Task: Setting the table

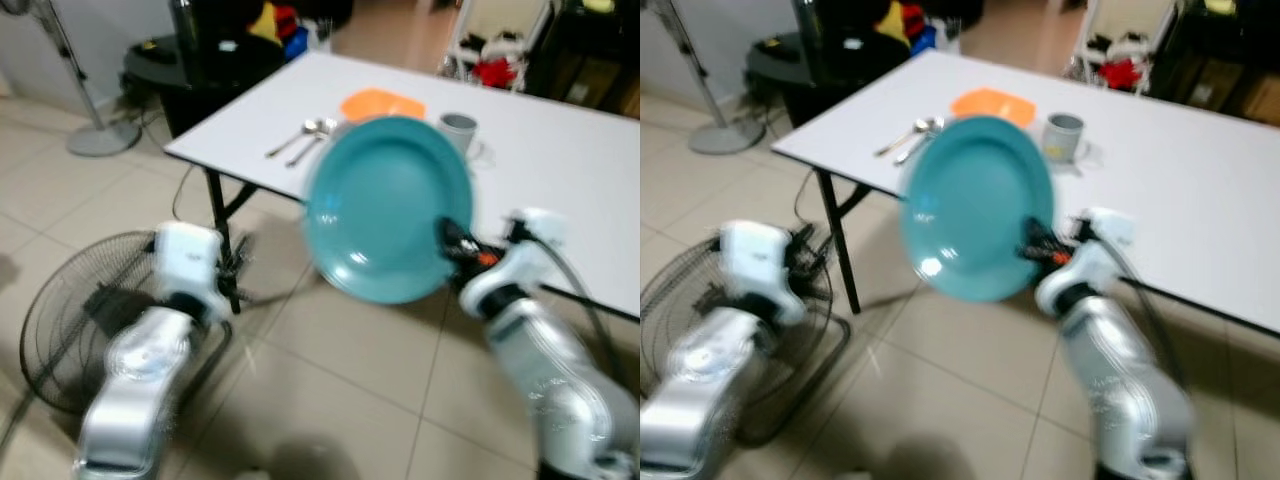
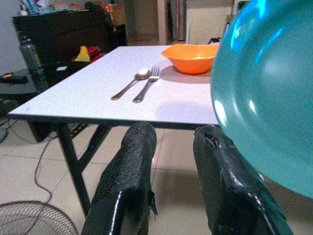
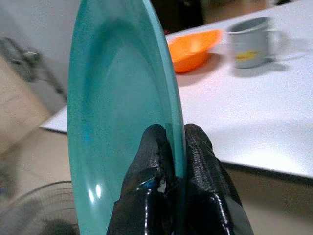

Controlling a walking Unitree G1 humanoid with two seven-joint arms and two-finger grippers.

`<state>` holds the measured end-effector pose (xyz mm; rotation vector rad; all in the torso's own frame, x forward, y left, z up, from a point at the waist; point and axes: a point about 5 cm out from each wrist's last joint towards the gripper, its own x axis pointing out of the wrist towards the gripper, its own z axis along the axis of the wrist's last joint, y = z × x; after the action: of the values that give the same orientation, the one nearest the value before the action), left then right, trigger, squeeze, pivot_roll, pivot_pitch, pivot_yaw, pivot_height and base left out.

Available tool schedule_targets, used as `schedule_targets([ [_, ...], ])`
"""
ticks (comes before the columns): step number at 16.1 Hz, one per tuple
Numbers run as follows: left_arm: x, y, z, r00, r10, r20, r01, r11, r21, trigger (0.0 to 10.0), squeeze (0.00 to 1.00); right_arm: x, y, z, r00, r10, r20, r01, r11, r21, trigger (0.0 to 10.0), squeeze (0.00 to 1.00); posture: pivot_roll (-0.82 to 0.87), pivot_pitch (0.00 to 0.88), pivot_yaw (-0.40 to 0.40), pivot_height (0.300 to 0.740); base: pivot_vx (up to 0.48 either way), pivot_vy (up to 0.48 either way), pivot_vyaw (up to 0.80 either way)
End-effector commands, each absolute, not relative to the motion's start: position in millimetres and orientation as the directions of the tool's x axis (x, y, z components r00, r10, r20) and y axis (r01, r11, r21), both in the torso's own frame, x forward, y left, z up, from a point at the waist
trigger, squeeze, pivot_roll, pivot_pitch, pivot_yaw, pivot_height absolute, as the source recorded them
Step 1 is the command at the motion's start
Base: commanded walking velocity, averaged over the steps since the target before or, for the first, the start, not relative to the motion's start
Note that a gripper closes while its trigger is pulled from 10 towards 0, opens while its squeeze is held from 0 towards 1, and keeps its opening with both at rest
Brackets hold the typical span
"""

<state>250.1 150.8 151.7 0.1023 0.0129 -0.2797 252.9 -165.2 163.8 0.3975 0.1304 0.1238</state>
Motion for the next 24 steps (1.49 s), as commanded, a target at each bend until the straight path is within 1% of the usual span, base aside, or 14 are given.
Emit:
schedule_targets([
  [1, 250.0, 160.5, 154.3, 0.969, -0.245, -0.024, 0.246, 0.963, 0.113, 10.0, 0.00, 256.5, -152.9, 173.2, 0.977, 0.205, -0.059, -0.162, 0.891, 0.424, 10.0, 0.00, 0.13, 0.000, -0.008, 0.727, 0.304, 0.000, 0.00],
  [7, 248.0, 163.3, 154.2, 0.972, -0.235, -0.027, 0.237, 0.965, 0.113, 10.0, 0.00, 260.1, -144.0, 169.5, 0.960, 0.265, -0.096, -0.189, 0.858, 0.477, 10.0, 0.00, 0.14, 0.000, -0.015, 0.727, 0.345, 0.000, 0.00],
  [14, 246.7, 165.9, 155.1, 0.975, -0.221, -0.027, 0.222, 0.968, 0.117, 10.0, 0.00, 263.6, -139.8, 167.7, 0.947, 0.299, -0.119, -0.206, 0.846, 0.492, 10.0, 0.00, 0.16, 0.000, -0.027, 0.727, 0.359, 0.000, 0.00],
  [24, 247.0, 164.3, 155.8, 0.971, -0.238, -0.033, 0.240, 0.963, 0.123, 10.0, 0.00, 262.1, -138.6, 165.1, 0.939, 0.315, -0.136, -0.206, 0.834, 0.512, 10.0, 0.00, 0.15, 0.000, -0.015, 0.727, 0.360, 0.000, 0.00],
])
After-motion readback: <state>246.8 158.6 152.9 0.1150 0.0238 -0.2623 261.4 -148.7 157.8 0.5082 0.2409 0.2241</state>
